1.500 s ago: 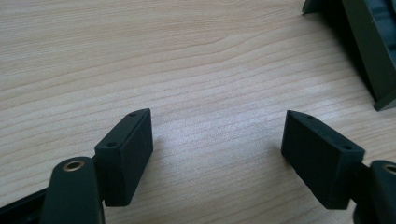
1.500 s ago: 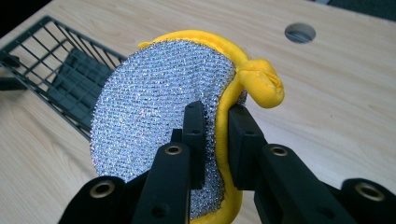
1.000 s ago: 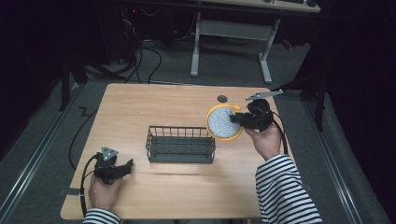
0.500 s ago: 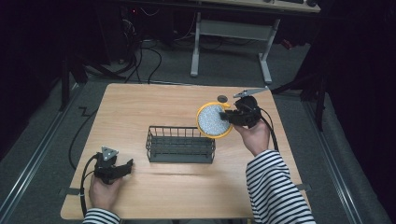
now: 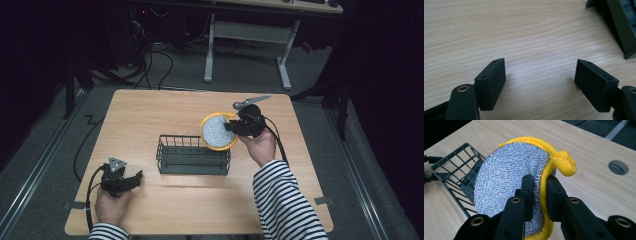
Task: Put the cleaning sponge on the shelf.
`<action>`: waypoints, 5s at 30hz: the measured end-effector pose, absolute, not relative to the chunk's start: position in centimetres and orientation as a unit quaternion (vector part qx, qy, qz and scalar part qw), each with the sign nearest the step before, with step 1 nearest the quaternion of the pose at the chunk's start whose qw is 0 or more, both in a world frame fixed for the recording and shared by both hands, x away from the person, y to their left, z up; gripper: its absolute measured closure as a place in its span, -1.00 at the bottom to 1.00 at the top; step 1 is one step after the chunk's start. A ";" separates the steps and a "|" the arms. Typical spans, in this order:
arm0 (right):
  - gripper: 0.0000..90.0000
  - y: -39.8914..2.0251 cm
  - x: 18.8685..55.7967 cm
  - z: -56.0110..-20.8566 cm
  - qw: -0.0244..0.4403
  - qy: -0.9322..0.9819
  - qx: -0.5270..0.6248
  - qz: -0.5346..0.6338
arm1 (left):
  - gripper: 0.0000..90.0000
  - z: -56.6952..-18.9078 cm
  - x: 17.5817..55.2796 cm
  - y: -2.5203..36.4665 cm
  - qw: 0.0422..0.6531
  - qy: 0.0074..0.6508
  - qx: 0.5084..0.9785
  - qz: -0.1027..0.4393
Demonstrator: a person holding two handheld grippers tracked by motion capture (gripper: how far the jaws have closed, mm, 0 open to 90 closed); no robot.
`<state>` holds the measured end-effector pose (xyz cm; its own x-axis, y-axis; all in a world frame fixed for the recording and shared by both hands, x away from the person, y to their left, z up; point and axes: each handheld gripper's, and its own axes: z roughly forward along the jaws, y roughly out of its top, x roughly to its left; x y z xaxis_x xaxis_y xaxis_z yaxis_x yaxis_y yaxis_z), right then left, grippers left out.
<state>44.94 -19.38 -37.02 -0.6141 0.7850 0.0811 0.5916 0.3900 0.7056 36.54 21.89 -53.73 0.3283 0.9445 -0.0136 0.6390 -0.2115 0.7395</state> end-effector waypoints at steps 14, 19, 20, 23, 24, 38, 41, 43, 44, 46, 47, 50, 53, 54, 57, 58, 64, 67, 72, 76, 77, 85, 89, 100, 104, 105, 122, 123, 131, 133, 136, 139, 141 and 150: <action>0.72 -17.4 45.3 -38.8 0.123 0.831 0.411 0.354 | -0.43 -53.7 36.5 21.9 0.334 0.532 0.744 0.229; 0.71 -17.0 45.3 -39.2 0.124 0.835 0.408 0.347 | -0.43 -53.7 36.5 21.9 0.334 0.532 0.744 0.228; 0.70 -16.9 45.3 -39.3 0.123 0.836 0.407 0.346 | -0.42 -53.7 36.5 21.9 0.334 0.533 0.744 0.228; 0.70 -16.8 45.4 -39.7 0.121 0.838 0.407 0.344 | -0.42 -53.7 36.5 21.9 0.335 0.533 0.742 0.228; 0.70 -16.7 45.3 -39.8 0.119 0.838 0.407 0.344 | -0.42 -53.7 36.5 21.9 0.335 0.534 0.742 0.228; 0.65 -16.2 44.6 -40.7 0.126 0.852 0.384 0.332 | -0.42 -53.7 36.5 21.9 0.335 0.534 0.742 0.229; 0.65 -16.4 44.3 -40.9 0.123 0.850 0.387 0.336 | -0.42 -53.7 36.5 21.9 0.335 0.533 0.743 0.228; 0.65 -16.4 44.2 -41.0 0.123 0.852 0.383 0.334 | -0.41 -53.7 36.5 21.9 0.335 0.534 0.742 0.229; 0.65 -16.4 44.2 -41.0 0.123 0.852 0.383 0.334 | -0.41 -53.7 36.5 21.9 0.335 0.534 0.742 0.229; 0.65 -16.4 44.0 -41.2 0.125 0.859 0.376 0.325 | -0.41 -53.7 36.5 21.9 0.335 0.534 0.742 0.229; 0.65 -16.4 44.0 -41.2 0.125 0.859 0.376 0.325 | -0.41 -53.7 36.5 21.9 0.335 0.534 0.742 0.229; 0.65 -16.3 43.9 -41.3 0.123 0.860 0.377 0.321 | -0.42 -53.7 36.5 22.0 0.336 0.534 0.742 0.228; 0.64 -16.1 43.7 -41.7 0.124 0.866 0.371 0.311 | -0.41 -53.7 36.5 22.0 0.336 0.534 0.742 0.227; 0.62 -16.2 43.7 -41.7 0.125 0.866 0.369 0.312 | -0.41 -53.7 36.5 22.0 0.337 0.534 0.742 0.227; 0.46 -16.3 43.6 -41.6 0.124 0.863 0.374 0.317 | -0.41 -53.7 36.5 22.0 0.337 0.535 0.742 0.226; 0.37 -16.4 43.6 -41.6 0.126 0.862 0.375 0.317 | -0.41 -53.7 36.5 22.0 0.337 0.535 0.742 0.226; 0.11 -17.4 43.1 -40.8 0.123 0.844 0.389 0.348 | -0.41 -53.7 36.5 22.1 0.339 0.537 0.739 0.224; 0.08 -18.5 42.9 -40.3 0.127 0.834 0.401 0.358 | -0.41 -53.7 36.5 22.1 0.340 0.538 0.738 0.225; 0.05 -20.8 42.3 -39.7 0.137 0.818 0.421 0.367 | -0.41 -53.7 36.5 22.1 0.339 0.537 0.739 0.224; 0.06 -22.0 41.9 -39.2 0.147 0.812 0.426 0.371 | -0.41 -53.7 36.5 22.1 0.339 0.537 0.739 0.224; 0.06 -22.7 41.6 -39.1 0.151 0.808 0.432 0.371 | -0.41 -53.7 36.5 22.1 0.339 0.537 0.739 0.224; 0.11 -25.2 40.5 -39.7 0.157 0.796 0.455 0.368 | -0.41 -53.7 36.5 22.1 0.338 0.537 0.740 0.224; 0.09 -26.8 39.9 -40.2 0.153 0.784 0.470 0.375 | -0.41 -53.7 36.5 22.1 0.337 0.536 0.740 0.226; 0.06 -29.2 38.5 -41.4 0.154 0.765 0.492 0.385 | -0.41 -53.7 36.5 22.1 0.337 0.536 0.740 0.226; 0.05 -30.1 37.8 -42.3 0.151 0.758 0.503 0.388 | -0.41 -53.7 36.5 22.1 0.337 0.536 0.740 0.226; 0.05 -30.1 37.8 -42.3 0.151 0.758 0.503 0.388 | -0.41 -53.7 36.5 22.1 0.337 0.536 0.740 0.226; 0.05 -32.8 35.9 -46.3 0.138 0.734 0.539 0.390 | -0.41 -53.7 36.5 22.0 0.335 0.536 0.741 0.227; 0.05 -32.9 35.8 -46.5 0.137 0.733 0.540 0.390 | -0.41 -53.7 36.5 22.0 0.335 0.536 0.741 0.227; 0.03 -33.4 35.3 -48.8 0.136 0.727 0.555 0.380 | -0.41 -53.7 36.5 22.0 0.335 0.536 0.741 0.228; 0.03 -33.5 35.2 -49.2 0.141 0.728 0.554 0.378 | -0.41 -53.7 36.5 22.0 0.335 0.536 0.741 0.228; 0.04 -33.5 35.2 -49.5 0.144 0.731 0.556 0.370 | -0.41 -53.7 36.5 22.0 0.335 0.536 0.741 0.228; 0.03 -33.7 35.1 -50.0 0.151 0.729 0.558 0.367 | -0.41 -53.7 36.5 22.0 0.335 0.536 0.741 0.229; 0.02 -33.7 35.1 -50.1 0.151 0.728 0.560 0.366 | -0.41 -53.7 36.5 22.0 0.334 0.535 0.741 0.229; -0.01 -33.7 34.8 -51.4 0.178 0.727 0.564 0.350 | -0.41 -53.7 36.5 22.0 0.334 0.535 0.741 0.229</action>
